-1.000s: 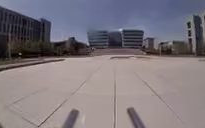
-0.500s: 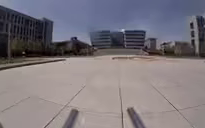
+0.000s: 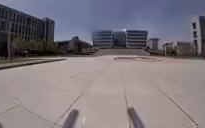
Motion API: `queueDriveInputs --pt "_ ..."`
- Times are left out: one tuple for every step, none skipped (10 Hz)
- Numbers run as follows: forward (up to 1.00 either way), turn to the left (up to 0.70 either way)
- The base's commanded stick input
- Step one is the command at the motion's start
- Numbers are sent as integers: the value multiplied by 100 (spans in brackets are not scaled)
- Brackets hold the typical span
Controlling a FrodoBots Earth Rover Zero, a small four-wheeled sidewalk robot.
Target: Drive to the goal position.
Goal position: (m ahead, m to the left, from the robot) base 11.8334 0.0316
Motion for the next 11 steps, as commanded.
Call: queueDriveInputs --pt "70 0" --pt "70 0" --pt "70 0" --pt "70 0" --pt "70 0" --pt "70 -1" --pt "70 -4" --pt "70 -12" --pt "70 -16" --pt "70 -6" --pt "70 0"
